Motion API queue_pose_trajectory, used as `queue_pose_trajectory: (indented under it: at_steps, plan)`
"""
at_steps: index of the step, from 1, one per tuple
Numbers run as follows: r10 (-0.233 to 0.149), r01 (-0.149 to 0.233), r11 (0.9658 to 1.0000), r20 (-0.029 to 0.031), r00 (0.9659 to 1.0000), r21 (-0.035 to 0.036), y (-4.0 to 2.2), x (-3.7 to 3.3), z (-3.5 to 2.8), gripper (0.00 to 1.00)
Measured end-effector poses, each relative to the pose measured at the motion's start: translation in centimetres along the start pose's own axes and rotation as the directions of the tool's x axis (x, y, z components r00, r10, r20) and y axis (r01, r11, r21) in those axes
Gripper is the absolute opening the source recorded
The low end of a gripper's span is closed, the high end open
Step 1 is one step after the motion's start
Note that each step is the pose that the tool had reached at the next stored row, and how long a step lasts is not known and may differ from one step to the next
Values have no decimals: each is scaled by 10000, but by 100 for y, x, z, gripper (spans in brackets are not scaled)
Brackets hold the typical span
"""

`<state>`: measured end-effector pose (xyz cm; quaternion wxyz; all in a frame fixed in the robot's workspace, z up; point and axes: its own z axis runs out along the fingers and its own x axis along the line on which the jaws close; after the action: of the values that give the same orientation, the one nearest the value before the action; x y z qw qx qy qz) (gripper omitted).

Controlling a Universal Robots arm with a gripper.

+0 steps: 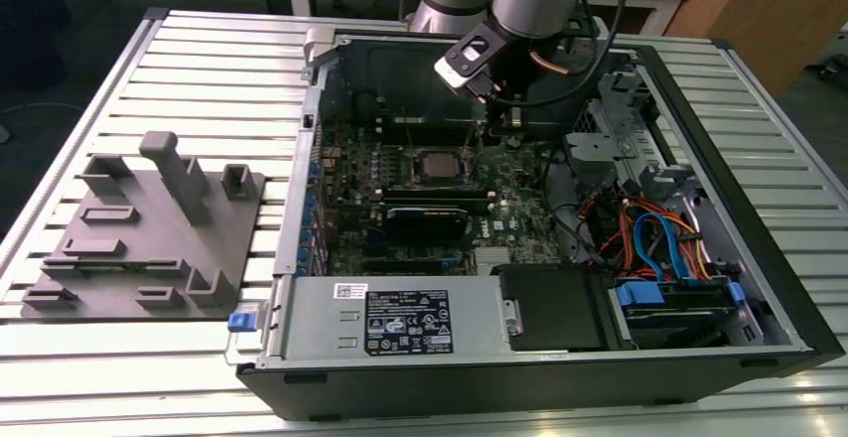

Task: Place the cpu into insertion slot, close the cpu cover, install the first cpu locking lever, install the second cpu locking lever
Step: 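Close the cpu cover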

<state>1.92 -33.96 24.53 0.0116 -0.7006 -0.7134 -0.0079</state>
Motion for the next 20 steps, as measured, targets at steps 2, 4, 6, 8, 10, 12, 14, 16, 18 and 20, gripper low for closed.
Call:
queue_pose_trajectory:
  at_steps: [2,4,6,8,10,12,14,16,18,20]
  plan:
    - [0,0,10000,1,10000,1,-5,0,0,10]
    - [0,0,10000,0,10000,0,-9,0,1,10]
    - [0,0,10000,0,10000,0,-54,0,20,10]
    - [1,-1,10000,1,10000,0,-65,0,33,10]
    - [1,-1,10000,-2,10000,0,-68,1,38,10]
    - [0,0,10000,-1,10000,0,-72,0,43,10]
    - [1,-1,10000,1,10000,1,-79,0,47,10]
    - [0,0,10000,1,10000,0,-95,0,49,10]
    - [0,0,10000,0,10000,0,-111,1,52,10]
    - [0,0,10000,1,10000,0,-126,1,54,10]
